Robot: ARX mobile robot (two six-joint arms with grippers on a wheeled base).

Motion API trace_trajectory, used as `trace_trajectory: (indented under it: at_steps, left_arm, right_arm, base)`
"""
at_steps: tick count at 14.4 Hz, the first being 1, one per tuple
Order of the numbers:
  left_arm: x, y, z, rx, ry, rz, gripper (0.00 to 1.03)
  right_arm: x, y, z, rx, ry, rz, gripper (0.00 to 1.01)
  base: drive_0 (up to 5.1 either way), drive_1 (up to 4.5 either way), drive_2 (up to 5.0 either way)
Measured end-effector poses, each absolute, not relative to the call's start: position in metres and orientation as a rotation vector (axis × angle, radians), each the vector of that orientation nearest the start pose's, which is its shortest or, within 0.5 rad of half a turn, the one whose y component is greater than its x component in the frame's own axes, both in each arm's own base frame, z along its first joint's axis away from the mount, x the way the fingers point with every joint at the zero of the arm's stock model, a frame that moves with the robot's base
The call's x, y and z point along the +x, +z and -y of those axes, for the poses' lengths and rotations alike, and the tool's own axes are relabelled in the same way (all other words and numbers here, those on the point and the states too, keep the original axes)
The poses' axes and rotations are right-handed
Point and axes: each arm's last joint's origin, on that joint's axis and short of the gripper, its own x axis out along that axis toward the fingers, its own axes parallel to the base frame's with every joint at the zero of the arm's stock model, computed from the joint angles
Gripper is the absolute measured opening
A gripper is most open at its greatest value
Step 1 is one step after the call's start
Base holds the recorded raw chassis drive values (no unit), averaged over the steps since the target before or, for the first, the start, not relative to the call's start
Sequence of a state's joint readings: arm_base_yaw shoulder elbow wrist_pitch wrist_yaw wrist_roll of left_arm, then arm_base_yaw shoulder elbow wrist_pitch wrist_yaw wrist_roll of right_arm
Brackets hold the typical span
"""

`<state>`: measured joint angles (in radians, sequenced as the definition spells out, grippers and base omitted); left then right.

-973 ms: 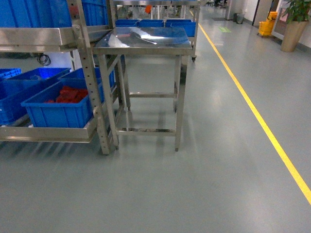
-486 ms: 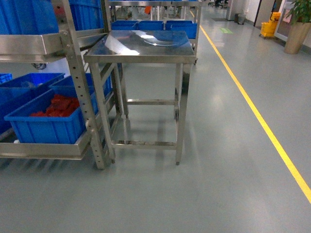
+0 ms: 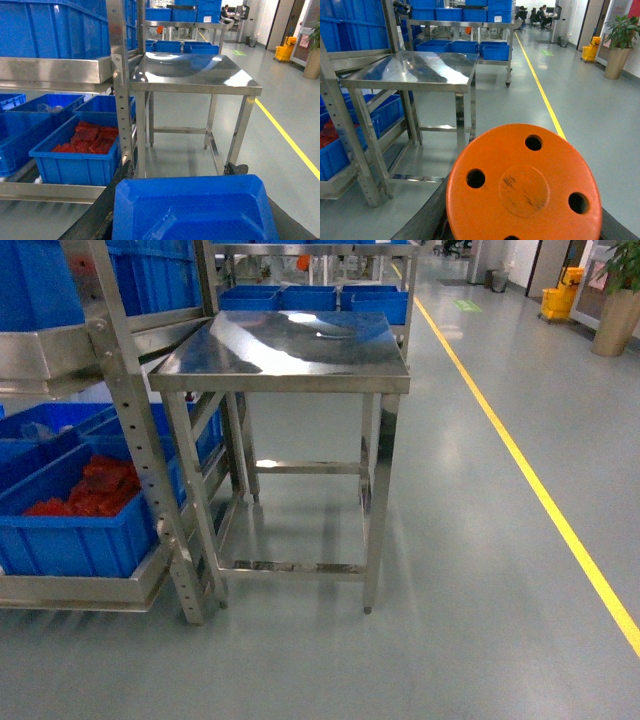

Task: Sort blue parts and orange caps into right shelf containers

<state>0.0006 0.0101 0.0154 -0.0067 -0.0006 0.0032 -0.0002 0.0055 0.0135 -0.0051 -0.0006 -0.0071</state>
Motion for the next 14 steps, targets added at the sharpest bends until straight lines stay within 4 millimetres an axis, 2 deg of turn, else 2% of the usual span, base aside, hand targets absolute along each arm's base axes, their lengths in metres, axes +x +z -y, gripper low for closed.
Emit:
trace_trajectory:
  at_steps: [6,8,14]
  left_arm:
    - [0.0974,0.1672,-0.0001,0.003,0.001,-0.002,0.43]
    - [0.0974,0.1665,-0.0001,0.003,0.002,-0.010,0.43]
    - [0.0974,0.1673,0.0000,0.003,0.000,-0.002,0.43]
  right_arm:
    - [0.0972,0.1669,0.0000,-0.007,0.000,0.000,0.44]
    - [0.0972,0.1665,0.0000,-0.007,0.000,-0.004,0.44]
    - [0.0972,0.1670,0.0000,-0.007,0.000,0.001,0.44]
  base:
    - [0.0,4.24,-4.3]
    - [0.0,0.00,0.0]
    - [-4.8,2.25,2.8]
